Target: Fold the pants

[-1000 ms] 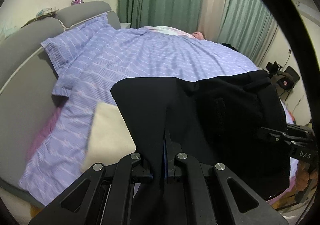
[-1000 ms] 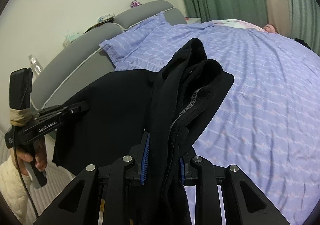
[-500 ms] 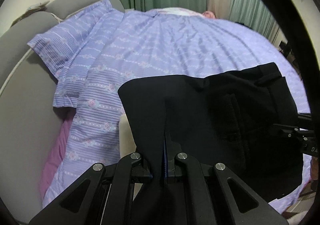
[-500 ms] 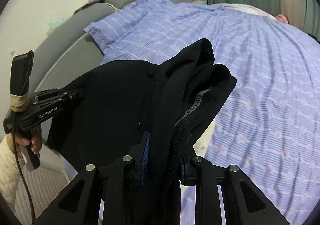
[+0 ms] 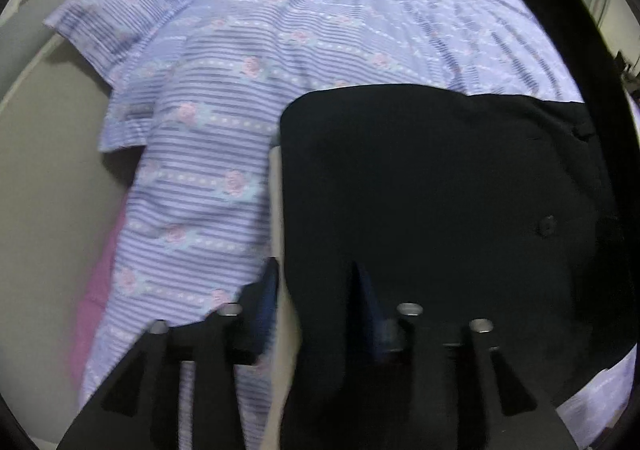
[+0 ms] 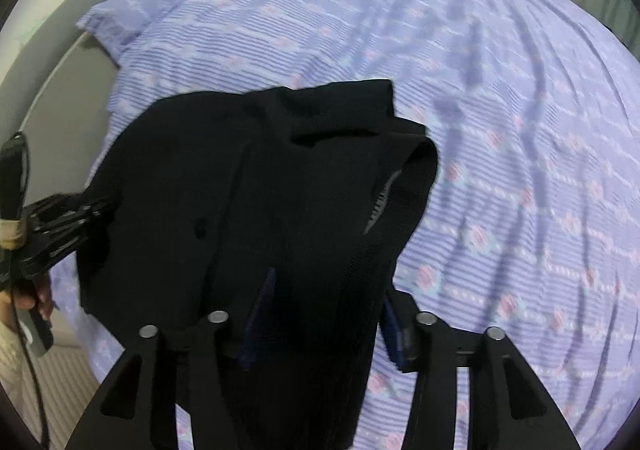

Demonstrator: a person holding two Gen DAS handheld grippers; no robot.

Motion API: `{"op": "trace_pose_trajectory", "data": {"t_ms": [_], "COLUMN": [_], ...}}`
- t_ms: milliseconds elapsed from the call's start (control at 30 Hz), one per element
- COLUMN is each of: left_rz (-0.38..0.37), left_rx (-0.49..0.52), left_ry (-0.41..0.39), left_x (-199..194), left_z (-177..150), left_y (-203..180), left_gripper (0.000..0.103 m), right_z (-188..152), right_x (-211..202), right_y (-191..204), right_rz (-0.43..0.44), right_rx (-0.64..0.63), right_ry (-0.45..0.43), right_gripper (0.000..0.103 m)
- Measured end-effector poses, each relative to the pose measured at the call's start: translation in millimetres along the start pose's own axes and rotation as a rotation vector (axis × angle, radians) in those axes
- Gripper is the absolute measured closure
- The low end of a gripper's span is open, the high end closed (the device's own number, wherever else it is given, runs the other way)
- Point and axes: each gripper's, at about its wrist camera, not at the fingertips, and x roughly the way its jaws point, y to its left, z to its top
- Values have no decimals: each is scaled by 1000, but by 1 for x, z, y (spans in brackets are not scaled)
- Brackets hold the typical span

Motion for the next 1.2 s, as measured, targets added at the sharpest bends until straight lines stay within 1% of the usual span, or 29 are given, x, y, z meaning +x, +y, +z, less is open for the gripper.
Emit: {"op": "trace_pose_trajectory", "data": {"t_ms": [67, 100, 167, 200, 267, 300, 367, 400, 433, 467, 533, 633, 667, 700, 767, 800, 833, 900, 967, 1167, 1200], "left_rz": [20, 31, 41, 54, 81, 113, 137, 144, 147, 144, 126, 135, 124, 116, 98, 91, 82, 67, 56, 56, 56], "left_rx": [-3, -11, -31, -40, -37, -34, -38, -43, -47, -51, -51, -52, -56, -58, -72, -76, -78, -72, -64, -24, -23], "left_ry": [14, 25, 38, 49, 56, 62, 62, 55, 43, 28, -9, -75, -103, -119, -173, -195, -227, -275, -331, -411, -418], "left_x": [-2, -4, -8, -13, -20, -29, -45, -57, -70, -83, -115, -164, -183, -194, -229, -242, -262, -290, -322, -386, -392], "left_z": [-5, -7, -14, -19, -28, -34, -38, -43, -47, -48, -56, -65, -66, -65, -66, -65, -66, -66, -70, -93, -97], "left_y": [-1, 0, 2, 1, -2, -7, -12, -16, -21, -25, -40, -67, -77, -83, -103, -111, -124, -144, -173, -250, -256], "left_gripper": [47, 42, 39, 39, 40, 40, 39, 37, 35, 34, 33, 29, 27, 23, 17, 15, 14, 6, 3, 2, 1], "right_z": [-6, -10, -19, -22, -25, -30, -40, -47, -50, -57, -65, -81, -86, -93, -104, -108, -116, -131, -145, -197, -203], "right_x": [-1, -2, -7, -9, -14, -21, -39, -53, -65, -81, -107, -152, -166, -185, -219, -231, -250, -281, -307, -375, -382], "right_y": [-5, -7, -10, -12, -15, -14, -10, -7, -7, -6, -7, -16, -18, -23, -33, -37, -44, -57, -69, -115, -120], "right_rz": [-41, -69, -157, -172, -162, -169, -199, -206, -202, -192, -165, -115, -109, -102, -93, -90, -86, -83, -82, -68, -70], "right_rx": [4, -2, -29, -33, -39, -54, -105, -134, -147, -160, -171, -174, -175, -174, -158, -151, -143, -132, -119, -79, -76], "right_ry": [13, 15, 20, 30, 32, 23, -16, -41, -62, -95, -149, -209, -225, -249, -297, -313, -341, -386, -418, -479, -487], "right_gripper": [42, 42, 41, 41, 41, 41, 40, 38, 32, 29, 25, 22, 21, 20, 13, 11, 10, 9, 8, 8, 8]}}
